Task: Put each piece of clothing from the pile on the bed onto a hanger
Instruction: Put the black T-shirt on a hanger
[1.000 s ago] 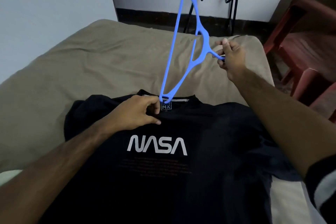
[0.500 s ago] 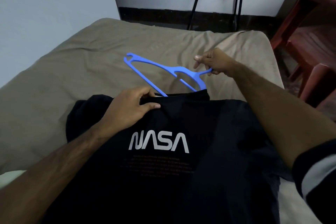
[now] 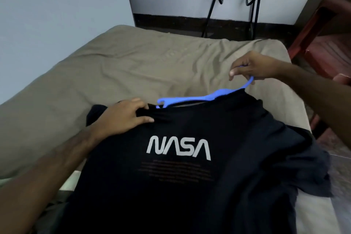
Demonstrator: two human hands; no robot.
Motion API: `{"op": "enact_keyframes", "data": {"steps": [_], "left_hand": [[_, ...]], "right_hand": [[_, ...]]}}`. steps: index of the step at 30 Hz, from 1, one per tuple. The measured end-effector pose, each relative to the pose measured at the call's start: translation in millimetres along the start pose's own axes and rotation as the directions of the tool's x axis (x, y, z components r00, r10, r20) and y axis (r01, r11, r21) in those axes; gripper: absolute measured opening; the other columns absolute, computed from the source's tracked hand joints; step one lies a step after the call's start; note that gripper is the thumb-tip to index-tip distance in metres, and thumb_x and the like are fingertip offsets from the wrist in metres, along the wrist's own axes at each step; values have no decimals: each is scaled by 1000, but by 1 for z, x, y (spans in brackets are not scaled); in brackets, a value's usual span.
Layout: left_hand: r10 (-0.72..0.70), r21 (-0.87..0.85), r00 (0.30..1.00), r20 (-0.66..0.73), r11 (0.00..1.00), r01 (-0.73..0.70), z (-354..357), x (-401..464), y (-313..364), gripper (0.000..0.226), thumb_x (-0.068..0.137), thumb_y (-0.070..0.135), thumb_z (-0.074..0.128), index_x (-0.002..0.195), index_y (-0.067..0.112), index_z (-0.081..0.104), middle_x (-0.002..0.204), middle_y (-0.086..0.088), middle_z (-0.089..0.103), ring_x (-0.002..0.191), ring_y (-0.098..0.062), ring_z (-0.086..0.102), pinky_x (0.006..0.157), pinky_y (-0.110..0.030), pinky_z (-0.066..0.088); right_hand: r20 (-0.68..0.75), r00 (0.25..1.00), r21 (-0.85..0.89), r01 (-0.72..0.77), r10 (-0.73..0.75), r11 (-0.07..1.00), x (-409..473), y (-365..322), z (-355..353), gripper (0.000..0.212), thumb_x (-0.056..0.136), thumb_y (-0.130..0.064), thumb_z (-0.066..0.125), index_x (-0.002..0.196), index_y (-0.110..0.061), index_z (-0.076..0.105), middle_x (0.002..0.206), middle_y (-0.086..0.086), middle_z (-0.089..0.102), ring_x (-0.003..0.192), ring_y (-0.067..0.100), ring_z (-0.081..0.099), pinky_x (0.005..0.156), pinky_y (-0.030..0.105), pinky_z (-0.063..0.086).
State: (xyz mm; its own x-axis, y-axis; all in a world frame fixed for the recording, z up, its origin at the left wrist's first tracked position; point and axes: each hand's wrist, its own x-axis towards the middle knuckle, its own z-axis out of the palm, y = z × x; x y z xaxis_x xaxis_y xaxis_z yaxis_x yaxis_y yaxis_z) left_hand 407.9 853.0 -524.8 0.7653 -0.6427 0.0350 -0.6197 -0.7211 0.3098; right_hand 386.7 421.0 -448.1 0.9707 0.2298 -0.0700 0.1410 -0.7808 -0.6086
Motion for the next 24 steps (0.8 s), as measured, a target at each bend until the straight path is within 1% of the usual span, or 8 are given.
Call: {"op": "enact_keyframes", "data": {"steps": [4,7,10,12,15,19,22,24], "left_hand": [[62,-159,997,-55,985,-70,-16,14,5,33,79,67,52,93,37,57,107,10,64,94,-3,59,81,-23,46],[181,-94,981,-76,978,-187,-20,23,19,23,84,57,55,91,35,51,108,7,63,99,-11,59,84,-28,47],[215,3,957,-194,976,-219,-14,29,22,21,89,40,67,96,24,56,108,5,58,102,-17,57,87,-37,47],[134,-15,952,-274,990,-143,-5,32,18,24,88,29,73,105,20,59,115,1,57,111,-21,57,94,-44,48],[-104,-100,985,-138,991,91,10,36,8,49,90,32,72,131,16,49,130,-6,55,121,-24,54,102,-44,45],[-184,118,981,-67,974,191,25,42,0,36,98,44,56,128,25,55,127,2,53,126,-21,46,102,-45,34],[-218,215,975,-46,951,223,30,48,7,25,100,40,52,120,25,56,122,1,50,124,-22,46,99,-47,29],[-241,204,970,-18,949,239,31,46,14,18,101,36,52,110,21,52,117,-1,49,118,-24,49,98,-48,30]], "right_hand": [[55,998,-89,37,-33,995,6,-19,18,20,93,-29,68,85,-13,76,51,6,61,40,14,52,50,13,40],[36,999,-151,23,-18,988,33,-35,32,27,92,-37,69,79,-15,74,53,4,62,43,12,55,52,12,40],[-122,990,-122,-87,72,989,68,-41,49,25,91,-34,72,84,-11,70,60,-1,62,41,2,54,49,12,40],[-226,952,-15,-215,206,977,82,-35,63,26,93,-21,70,111,-3,63,84,9,70,52,5,63,51,18,46],[-213,906,-127,-398,367,909,67,-24,83,50,98,-27,62,137,1,47,130,21,60,110,32,62,79,29,43],[-84,894,-266,-447,441,854,9,-9,103,51,96,-61,50,115,-14,57,111,0,55,104,28,55,80,33,36],[-11,919,-201,-388,394,899,-20,0,115,35,99,-44,58,110,-11,54,107,6,57,105,29,57,77,32,35],[-79,931,-126,-365,358,922,-32,-6,120,24,100,-31,59,107,-9,53,109,11,60,103,28,57,77,30,35]]}}
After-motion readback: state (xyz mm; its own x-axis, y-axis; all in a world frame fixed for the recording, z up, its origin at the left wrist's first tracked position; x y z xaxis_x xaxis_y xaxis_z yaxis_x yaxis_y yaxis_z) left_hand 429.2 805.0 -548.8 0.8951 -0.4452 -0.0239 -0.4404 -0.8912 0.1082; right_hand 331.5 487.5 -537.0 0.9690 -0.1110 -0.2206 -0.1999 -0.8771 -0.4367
